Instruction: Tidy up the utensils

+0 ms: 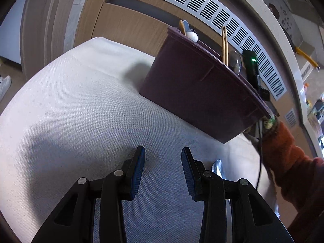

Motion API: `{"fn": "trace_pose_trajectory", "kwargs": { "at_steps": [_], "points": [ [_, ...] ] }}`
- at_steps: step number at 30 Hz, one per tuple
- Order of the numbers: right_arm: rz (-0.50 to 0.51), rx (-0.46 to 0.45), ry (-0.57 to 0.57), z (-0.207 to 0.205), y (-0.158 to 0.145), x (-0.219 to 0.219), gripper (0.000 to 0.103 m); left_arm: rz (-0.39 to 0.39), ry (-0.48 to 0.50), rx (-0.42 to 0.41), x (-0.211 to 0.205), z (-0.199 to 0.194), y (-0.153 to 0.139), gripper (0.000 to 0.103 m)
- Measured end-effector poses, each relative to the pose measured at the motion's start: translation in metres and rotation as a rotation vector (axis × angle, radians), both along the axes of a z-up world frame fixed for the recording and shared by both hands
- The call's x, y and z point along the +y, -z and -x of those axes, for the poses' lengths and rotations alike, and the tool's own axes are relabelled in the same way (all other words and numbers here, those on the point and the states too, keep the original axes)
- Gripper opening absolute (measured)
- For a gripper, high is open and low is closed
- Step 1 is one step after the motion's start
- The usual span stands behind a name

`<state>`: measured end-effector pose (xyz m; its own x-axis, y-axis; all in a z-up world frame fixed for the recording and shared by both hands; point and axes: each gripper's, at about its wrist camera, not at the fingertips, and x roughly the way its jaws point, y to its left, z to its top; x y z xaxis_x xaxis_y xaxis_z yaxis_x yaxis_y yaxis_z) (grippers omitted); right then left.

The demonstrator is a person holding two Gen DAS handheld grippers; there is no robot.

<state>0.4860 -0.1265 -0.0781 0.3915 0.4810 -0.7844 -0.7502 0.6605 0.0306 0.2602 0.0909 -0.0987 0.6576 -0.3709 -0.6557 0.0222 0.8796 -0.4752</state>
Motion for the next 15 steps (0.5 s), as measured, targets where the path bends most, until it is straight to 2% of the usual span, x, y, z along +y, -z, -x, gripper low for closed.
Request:
{"fn": "trace_pose_trajectory", "kwargs": {
  "at_steps": [6, 8, 10, 15],
  "points": [
    [-0.034, 0.104, 0.034, -0.024, 0.016, 0.027, 0.008, 0.060, -0.004, 0.004, 0.012, 0.005, 0.004, 0.039],
    [-0.040, 0.098, 0.051, -0.032, 0.017, 0.037, 0.007, 0.067, -0.005, 0.005, 0.012, 0.005, 0.004, 0.039],
    [-0.047, 0.109, 0.089, -0.039, 0.019, 0.040, 0.001, 0.070, -0.005, 0.006, 0.013, 0.005, 0.004, 0.039],
    [-0.005, 0.071, 0.105, -0.042, 0.017, 0.048, 0.001, 0.084, -0.008, 0.007, 0.014, 0.005, 0.004, 0.039]
  ]
}}
